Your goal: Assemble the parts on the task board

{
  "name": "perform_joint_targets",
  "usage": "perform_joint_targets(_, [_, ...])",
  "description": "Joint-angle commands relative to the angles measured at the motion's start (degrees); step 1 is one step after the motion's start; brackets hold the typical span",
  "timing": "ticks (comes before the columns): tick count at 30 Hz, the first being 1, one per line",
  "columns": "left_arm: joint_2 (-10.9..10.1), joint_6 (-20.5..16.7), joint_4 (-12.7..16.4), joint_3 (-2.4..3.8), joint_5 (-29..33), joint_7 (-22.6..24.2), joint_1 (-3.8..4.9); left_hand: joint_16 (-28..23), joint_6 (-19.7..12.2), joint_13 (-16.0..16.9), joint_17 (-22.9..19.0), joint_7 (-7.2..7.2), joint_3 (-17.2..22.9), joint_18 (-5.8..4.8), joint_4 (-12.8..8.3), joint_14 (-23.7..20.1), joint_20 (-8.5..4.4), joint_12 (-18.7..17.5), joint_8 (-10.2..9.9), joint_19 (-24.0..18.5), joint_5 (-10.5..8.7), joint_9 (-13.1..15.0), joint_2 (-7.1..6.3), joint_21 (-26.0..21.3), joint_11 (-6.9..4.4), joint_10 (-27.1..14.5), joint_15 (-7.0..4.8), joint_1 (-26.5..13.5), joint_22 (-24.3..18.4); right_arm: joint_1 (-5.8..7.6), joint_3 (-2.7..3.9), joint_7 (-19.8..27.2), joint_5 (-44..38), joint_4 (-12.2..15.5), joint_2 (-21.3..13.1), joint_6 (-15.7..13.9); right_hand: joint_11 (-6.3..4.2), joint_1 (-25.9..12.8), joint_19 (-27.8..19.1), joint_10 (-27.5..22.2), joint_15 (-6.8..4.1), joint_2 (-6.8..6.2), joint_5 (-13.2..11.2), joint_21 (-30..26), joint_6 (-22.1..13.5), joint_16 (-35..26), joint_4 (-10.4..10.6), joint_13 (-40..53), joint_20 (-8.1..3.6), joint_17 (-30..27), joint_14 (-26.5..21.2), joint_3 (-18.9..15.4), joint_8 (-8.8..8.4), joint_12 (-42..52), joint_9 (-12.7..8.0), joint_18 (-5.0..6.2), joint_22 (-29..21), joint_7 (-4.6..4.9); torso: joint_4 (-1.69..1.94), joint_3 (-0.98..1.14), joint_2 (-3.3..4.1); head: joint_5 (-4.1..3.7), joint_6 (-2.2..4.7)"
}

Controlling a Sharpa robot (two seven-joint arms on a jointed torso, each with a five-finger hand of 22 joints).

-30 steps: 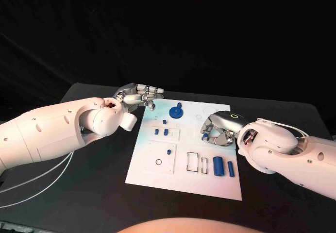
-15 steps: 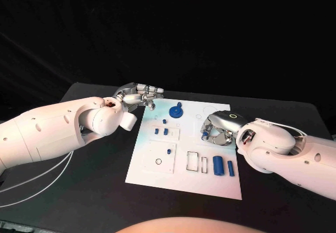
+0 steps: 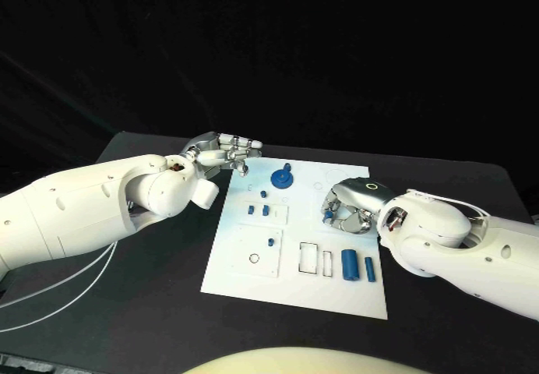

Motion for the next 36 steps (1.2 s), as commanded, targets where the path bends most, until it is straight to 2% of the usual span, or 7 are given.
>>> perform_joint_targets(1, [0.05,0.84,0.16,0.04,-0.14,0.14,0.07,0.17,-0.17,0.07,-0.05,0.25,-0.04,0.60,-0.24,-0.02,0.09,0.17,-0.05,0.16,-0.13,-0.05,0.43,-0.39,0.04,-0.27,0.32,0.01,-0.07,-0.34,-0.26,-1.01,-0.82,-0.40,0.04,2.56,-0.06,0.28,0.20,0.37,-0.34,0.53,-0.30,0.13,0.41,0.29,-0.05,0.01,-0.14,0.02,2.41,0.30,0.26,0.26,0.09,-0.44,10.33,0.11,0.02,-0.04,-0.01,0.01,-0.09])
perform_joint_targets(12, [0.07,0.74,0.16,0.04,-0.14,0.13,0.07,0.17,-0.17,0.07,-0.05,0.25,-0.04,0.60,-0.24,-0.02,0.09,0.17,-0.05,0.16,-0.13,-0.05,0.43,-0.39,0.04,-0.27,0.32,0.01,-0.07,-0.37,-0.28,-1.17,-0.84,-0.50,0.17,1.93,-0.13,0.73,0.25,0.77,-0.43,0.86,-0.36,0.24,0.72,0.35,-0.51,0.04,-0.26,0.09,2.42,0.85,0.30,0.22,0.16,-0.47,10.42,0.11,0.01,-0.02,-0.01,-0.02,-0.22])
perform_joint_targets(17, [0.13,0.66,0.08,0.04,-0.14,0.12,0.07,0.18,-0.19,0.07,-0.09,0.25,-0.05,0.60,-0.24,-0.03,0.11,0.23,-0.04,0.16,-0.12,-0.08,0.52,-0.42,0.05,-0.34,0.33,-0.01,-0.08,-0.38,-0.28,-1.20,-0.86,0.04,-0.02,-0.45,-0.24,1.10,0.35,1.18,-0.53,1.21,-0.44,0.44,1.15,0.37,-0.93,0.09,-0.36,0.10,2.43,1.34,0.42,0.21,0.27,-0.52,10.53,0.01,-0.02,0.01,-0.11,-0.03,-0.12])
perform_joint_targets(26, [0.42,0.54,-0.30,0.03,-0.14,0.10,0.06,0.19,-0.20,0.07,-0.11,0.25,-0.03,0.60,-0.26,-0.03,0.11,0.26,-0.03,0.17,-0.10,-0.09,0.60,-0.44,0.05,-0.36,0.33,0.02,-0.09,0.55,-0.01,-0.75,-0.14,3.74,-1.62,-4.81,-0.31,1.32,0.58,1.37,-0.59,1.26,-0.57,0.96,1.32,0.44,-1.26,0.11,-0.42,0.19,2.45,1.61,0.44,0.19,0.32,-0.63,10.73,-0.01,-0.01,-0.03,-0.15,-0.06,0.22])
perform_joint_targets(36, [0.81,0.57,-0.55,0.01,-0.14,0.15,0.05,0.19,-0.20,0.07,-0.11,0.25,-0.03,0.60,-0.26,-0.03,0.11,0.26,-0.03,0.17,-0.10,-0.09,0.60,-0.44,0.05,-0.36,0.33,0.02,-0.09,1.29,0.32,-0.13,0.91,9.08,-2.09,-7.40,-0.28,1.33,0.69,1.35,-0.59,1.20,-0.47,1.24,1.31,0.51,-1.34,0.10,-0.43,0.31,2.48,1.68,0.42,0.13,0.32,-0.68,10.83,0.02,0.00,-0.03,-0.02,0.05,0.45])
